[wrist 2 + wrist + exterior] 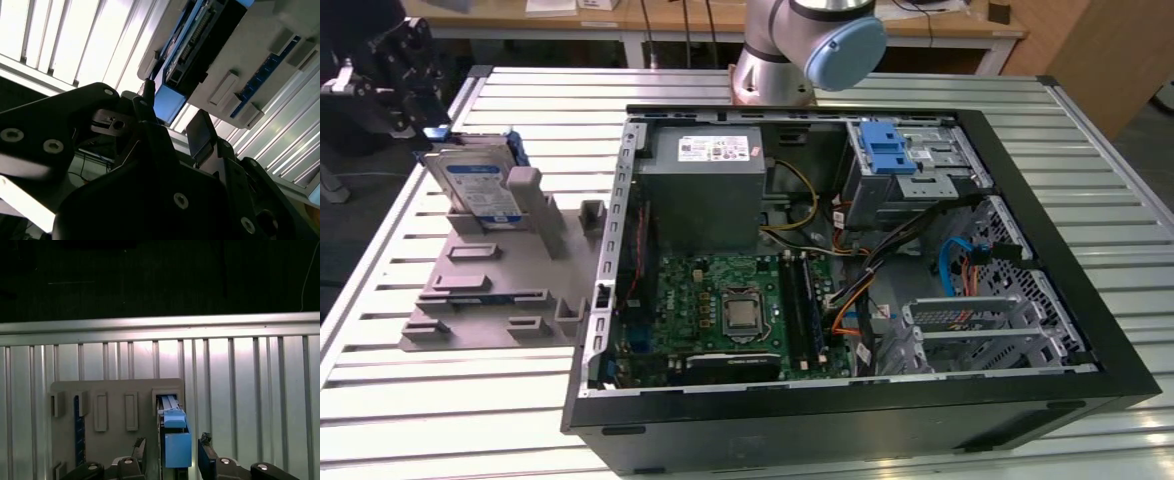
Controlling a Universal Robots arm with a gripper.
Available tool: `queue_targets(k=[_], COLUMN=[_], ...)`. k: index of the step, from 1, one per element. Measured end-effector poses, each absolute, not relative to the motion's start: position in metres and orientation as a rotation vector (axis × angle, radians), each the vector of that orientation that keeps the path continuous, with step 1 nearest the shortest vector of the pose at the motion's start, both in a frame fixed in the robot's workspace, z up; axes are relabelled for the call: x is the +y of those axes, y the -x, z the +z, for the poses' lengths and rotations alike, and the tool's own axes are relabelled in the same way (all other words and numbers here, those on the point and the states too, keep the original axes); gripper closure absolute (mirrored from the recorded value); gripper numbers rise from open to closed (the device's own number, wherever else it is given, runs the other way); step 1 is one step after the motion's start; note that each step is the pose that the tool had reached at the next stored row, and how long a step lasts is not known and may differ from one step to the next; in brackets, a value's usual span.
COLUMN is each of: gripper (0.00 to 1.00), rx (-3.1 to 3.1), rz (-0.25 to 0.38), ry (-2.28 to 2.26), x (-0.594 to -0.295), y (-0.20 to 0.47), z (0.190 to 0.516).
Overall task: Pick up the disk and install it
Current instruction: 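Pick up the disk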
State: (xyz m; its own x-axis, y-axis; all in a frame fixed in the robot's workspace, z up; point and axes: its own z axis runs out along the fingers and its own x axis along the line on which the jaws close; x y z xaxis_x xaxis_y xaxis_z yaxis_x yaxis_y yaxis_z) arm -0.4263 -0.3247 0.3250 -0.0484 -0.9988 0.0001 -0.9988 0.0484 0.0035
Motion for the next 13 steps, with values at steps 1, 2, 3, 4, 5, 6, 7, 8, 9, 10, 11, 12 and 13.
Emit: queue_targets(k=[1, 2, 3, 4, 5, 6, 7, 8, 9, 10, 11, 12, 13], gripper=[0.47, 0.47, 0.47, 0.47, 0.47, 0.47, 0.47, 0.47, 0.47, 0.47, 0.47, 0.47, 0.47], rx=[-2.273, -2.273, -2.273, -2.273, -2.273, -2.273, -2.273, -2.273, -2.273, -2.273, -2.273, -2.273, -2.272], rz=[-0.004, -0.004, -0.004, -0.004, -0.004, -0.004, -0.004, -0.004, -0.004, -0.004, -0.004, -0.004, -0.005], ry=[-2.165, -2.165, -2.165, -2.165, -2.165, -2.165, -2.165, -2.165, -2.165, -2.165, -2.165, -2.165, -2.164], x=[-0.325, -0.325, -0.325, -0.325, -0.325, -0.325, -0.325, -0.325, -0.325, -0.325, -0.325, -0.325, -0.325], y=[0.426, 0.426, 0.426, 0.426, 0.426, 0.426, 0.427, 0.427, 0.427, 0.427, 0.427, 0.427, 0.427], z=[0.324, 0.323, 0.321, 0.320, 0.319, 0.317, 0.315, 0.314, 0.312, 0.311, 0.309, 0.307, 0.306])
